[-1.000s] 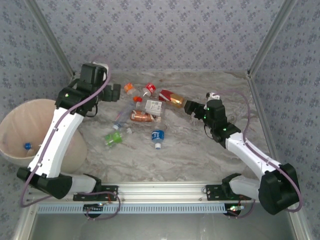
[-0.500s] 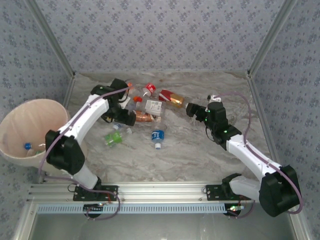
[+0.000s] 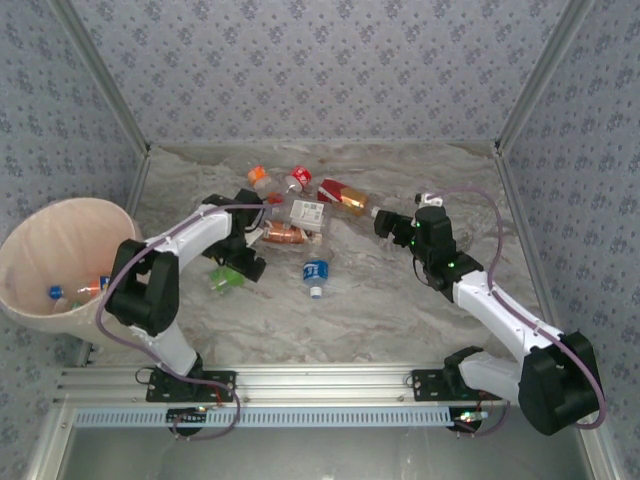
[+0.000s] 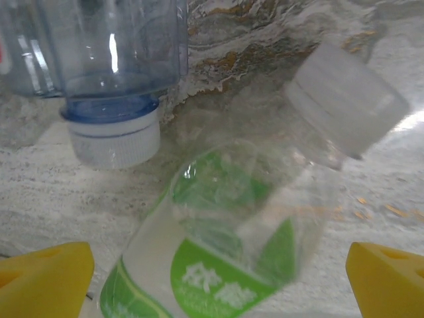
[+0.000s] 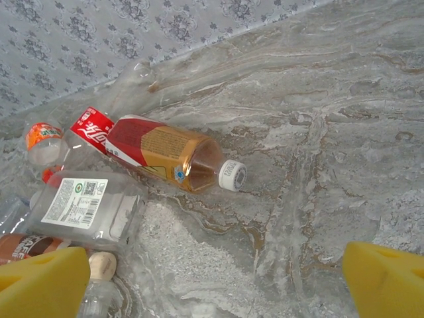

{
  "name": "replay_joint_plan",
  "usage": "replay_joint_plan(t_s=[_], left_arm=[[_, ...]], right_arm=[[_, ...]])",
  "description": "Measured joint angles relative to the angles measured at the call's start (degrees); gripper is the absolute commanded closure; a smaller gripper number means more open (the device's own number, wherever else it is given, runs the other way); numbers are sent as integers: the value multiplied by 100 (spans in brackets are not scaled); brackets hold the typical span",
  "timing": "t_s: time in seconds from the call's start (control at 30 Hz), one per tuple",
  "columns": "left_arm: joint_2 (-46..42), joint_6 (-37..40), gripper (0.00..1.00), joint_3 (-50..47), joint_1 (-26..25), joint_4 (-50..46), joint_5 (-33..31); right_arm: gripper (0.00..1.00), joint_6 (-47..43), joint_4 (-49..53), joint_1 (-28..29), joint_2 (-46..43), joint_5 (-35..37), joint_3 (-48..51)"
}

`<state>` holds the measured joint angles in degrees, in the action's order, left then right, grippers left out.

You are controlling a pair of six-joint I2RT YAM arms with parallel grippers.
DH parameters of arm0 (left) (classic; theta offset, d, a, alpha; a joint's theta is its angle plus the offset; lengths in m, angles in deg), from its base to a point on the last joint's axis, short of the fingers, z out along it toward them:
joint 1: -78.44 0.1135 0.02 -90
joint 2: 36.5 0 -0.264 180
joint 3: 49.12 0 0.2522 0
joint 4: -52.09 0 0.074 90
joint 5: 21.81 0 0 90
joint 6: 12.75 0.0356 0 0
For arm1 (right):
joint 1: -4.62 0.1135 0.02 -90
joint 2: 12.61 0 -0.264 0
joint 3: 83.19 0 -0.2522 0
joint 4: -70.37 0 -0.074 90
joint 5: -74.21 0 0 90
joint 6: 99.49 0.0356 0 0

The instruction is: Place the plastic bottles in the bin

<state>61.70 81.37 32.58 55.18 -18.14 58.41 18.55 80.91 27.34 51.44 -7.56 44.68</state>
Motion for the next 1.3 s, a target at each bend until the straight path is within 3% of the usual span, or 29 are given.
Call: replay_joint_plan(t_s=[0.47,1.07,1.17,1.3], left_arm=[[431,59,29,-90,-369,343,-146],[686,-629,19,-52,-417,256,210],[616,-734,22,-179,-417,170,313],[616,-815,34,-190,-411,98,358]], right_arm=[[0,-107,31,-26,-168,96,111],[0,-114,98,-35,-173,107,116],[0,-173,127,-35,-177,107,116],[0,-236,188,-37,-227,146,116]])
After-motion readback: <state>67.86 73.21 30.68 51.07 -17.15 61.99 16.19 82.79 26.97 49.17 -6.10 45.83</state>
